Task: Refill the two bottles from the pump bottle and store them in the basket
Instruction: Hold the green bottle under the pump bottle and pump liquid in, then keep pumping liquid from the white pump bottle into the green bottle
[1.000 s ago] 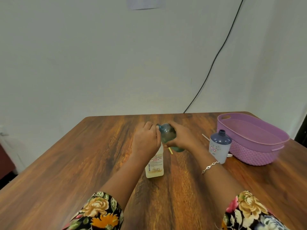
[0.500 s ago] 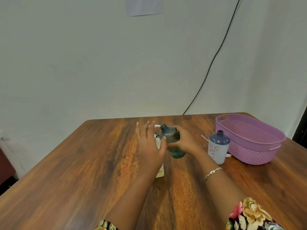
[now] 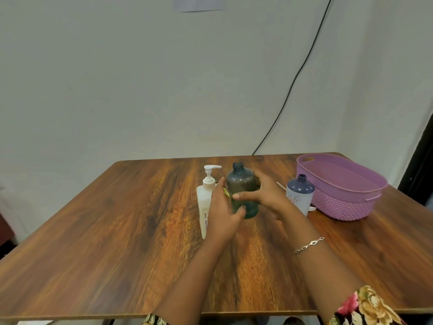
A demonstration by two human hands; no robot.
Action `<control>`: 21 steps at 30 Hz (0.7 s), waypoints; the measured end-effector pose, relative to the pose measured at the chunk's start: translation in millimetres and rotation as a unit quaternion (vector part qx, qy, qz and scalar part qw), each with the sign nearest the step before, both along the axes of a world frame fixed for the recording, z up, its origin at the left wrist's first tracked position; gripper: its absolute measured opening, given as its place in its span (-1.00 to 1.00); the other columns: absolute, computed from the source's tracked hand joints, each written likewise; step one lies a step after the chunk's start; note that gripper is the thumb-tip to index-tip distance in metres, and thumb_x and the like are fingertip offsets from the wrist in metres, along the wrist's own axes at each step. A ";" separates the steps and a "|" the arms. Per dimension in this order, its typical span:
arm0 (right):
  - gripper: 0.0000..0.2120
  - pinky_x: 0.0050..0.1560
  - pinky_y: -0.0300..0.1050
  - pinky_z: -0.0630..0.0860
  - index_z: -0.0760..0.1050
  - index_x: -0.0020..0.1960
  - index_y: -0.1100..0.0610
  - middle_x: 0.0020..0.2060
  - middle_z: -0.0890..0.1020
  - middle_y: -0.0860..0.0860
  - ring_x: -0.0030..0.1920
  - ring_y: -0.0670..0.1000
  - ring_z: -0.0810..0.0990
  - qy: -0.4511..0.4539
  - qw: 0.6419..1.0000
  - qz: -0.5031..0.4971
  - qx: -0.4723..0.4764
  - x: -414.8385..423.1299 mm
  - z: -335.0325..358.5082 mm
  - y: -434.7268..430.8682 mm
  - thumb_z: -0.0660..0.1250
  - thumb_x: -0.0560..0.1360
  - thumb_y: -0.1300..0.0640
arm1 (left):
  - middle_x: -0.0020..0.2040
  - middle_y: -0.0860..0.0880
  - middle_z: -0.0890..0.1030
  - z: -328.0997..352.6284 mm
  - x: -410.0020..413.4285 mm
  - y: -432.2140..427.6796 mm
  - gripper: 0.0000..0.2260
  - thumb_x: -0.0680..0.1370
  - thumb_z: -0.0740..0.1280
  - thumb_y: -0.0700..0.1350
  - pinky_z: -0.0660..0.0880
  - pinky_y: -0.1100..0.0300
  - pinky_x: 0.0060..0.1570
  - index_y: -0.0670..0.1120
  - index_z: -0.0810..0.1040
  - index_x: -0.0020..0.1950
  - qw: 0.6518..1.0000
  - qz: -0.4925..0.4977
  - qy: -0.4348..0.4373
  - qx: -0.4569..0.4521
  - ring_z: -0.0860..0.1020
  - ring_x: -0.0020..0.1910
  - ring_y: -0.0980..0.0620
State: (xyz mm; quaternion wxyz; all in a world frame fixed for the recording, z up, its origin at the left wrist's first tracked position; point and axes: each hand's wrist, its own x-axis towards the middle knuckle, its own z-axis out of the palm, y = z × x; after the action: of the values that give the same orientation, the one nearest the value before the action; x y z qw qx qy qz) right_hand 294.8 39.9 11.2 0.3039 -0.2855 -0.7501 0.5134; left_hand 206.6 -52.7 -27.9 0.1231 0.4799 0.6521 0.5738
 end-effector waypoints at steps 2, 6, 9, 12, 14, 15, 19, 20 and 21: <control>-0.35 -0.07 -0.30 0.45 0.34 0.29 0.02 0.14 0.49 -0.02 0.18 0.02 0.44 0.008 1.000 0.026 -0.011 1.6 1.1 -5.2 0.51 0.29 0.28 | 0.26 0.11 0.43 1.9 -0.4 -2.7 -0.36 0.42 0.41 -0.25 0.44 0.20 0.19 0.06 0.21 0.40 1.000 -0.018 -0.013 0.010 0.41 0.20 0.23; -0.34 0.08 -0.16 0.48 0.36 0.29 0.02 0.17 0.50 0.00 0.19 0.04 0.46 0.009 0.998 0.056 -0.016 -3.5 -2.5 -14.1 0.52 0.27 0.29 | 0.02 0.29 0.41 7.1 -0.8 -11.4 -0.36 0.41 0.40 -0.30 0.43 0.47 -0.14 0.14 0.19 0.33 0.999 -0.006 -0.044 0.017 0.46 -0.04 0.30; -0.32 0.16 -0.11 0.47 0.36 0.30 0.03 0.17 0.51 0.01 0.20 0.04 0.47 0.016 0.997 0.068 -0.013 -9.3 -5.9 -20.2 0.53 0.26 0.28 | -0.03 0.28 0.39 7.0 -3.1 -18.4 -0.35 0.40 0.40 -0.33 0.39 0.50 -0.21 0.04 0.21 0.37 0.998 0.013 -0.059 0.015 0.43 -0.09 0.34; -0.20 0.23 -0.01 0.45 0.36 0.34 0.04 0.19 0.52 0.01 0.22 0.03 0.47 0.008 0.996 0.088 -0.002 -16.6 -9.9 -27.1 0.58 0.15 0.09 | 0.00 0.29 0.38 3.5 -7.9 -28.2 -0.34 0.38 0.43 -0.33 0.37 0.47 -0.13 0.05 0.22 0.35 0.997 0.029 -0.071 0.030 0.45 -0.02 0.29; -0.19 0.21 -0.03 0.47 0.38 0.33 0.04 0.19 0.52 0.02 0.20 0.01 0.49 0.017 0.995 0.101 -0.005 -20.8 -11.8 -31.8 0.55 0.12 -0.03 | 0.06 0.22 0.42 0.4 -13.0 -35.7 -0.33 0.37 0.44 -0.33 0.43 0.35 -0.01 0.03 0.23 0.35 0.995 0.035 -0.083 0.046 0.48 0.08 0.17; -0.26 0.18 -0.07 0.49 0.39 0.30 0.06 0.16 0.53 0.03 0.18 0.01 0.50 0.038 0.994 0.097 -0.014 -23.5 -12.5 -33.5 0.54 0.18 -0.03 | 0.09 0.18 0.43 -1.0 -17.0 -39.7 -0.33 0.36 0.45 -0.32 0.47 0.27 0.04 0.03 0.24 0.35 0.993 0.038 -0.093 0.058 0.48 0.11 0.13; -0.61 -0.13 -0.34 0.53 0.44 0.22 0.16 -0.06 0.57 0.00 -0.02 -0.06 0.57 0.141 0.988 -0.045 -0.041 -39.1 -12.6 -39.5 0.41 0.42 0.18 | 0.15 0.14 0.42 -3.1 -40.6 -54.4 -0.34 0.33 0.51 -0.26 0.48 0.12 0.12 0.10 0.25 0.27 0.988 0.075 -0.112 0.070 0.45 0.16 0.11; -0.62 -0.17 -0.35 0.52 0.44 0.22 0.16 -0.06 0.58 0.00 -0.03 -0.05 0.58 0.139 0.986 -0.085 -0.030 -46.2 -13.8 -39.9 0.41 0.43 0.20 | 0.17 0.13 0.42 -3.4 -47.5 -57.5 -0.34 0.33 0.51 -0.27 0.46 0.12 0.13 0.10 0.25 0.26 0.987 0.087 -0.118 0.071 0.43 0.17 0.10; -0.60 -0.14 -0.31 0.52 0.44 0.23 0.16 -0.01 0.58 0.02 0.01 -0.03 0.58 0.128 0.985 -0.114 -0.016 -54.2 -14.9 -40.8 0.42 0.43 0.20 | 0.19 0.11 0.41 -3.9 -54.1 -59.8 -0.34 0.32 0.51 -0.27 0.44 0.14 0.13 0.09 0.25 0.27 0.985 0.103 -0.122 0.070 0.41 0.18 0.09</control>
State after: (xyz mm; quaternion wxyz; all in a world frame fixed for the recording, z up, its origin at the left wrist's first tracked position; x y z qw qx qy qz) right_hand 240.6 -0.8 -3.6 0.4494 -0.3059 -0.6590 0.5199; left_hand 152.5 -112.5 -31.8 0.1080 0.3438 0.6362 0.6821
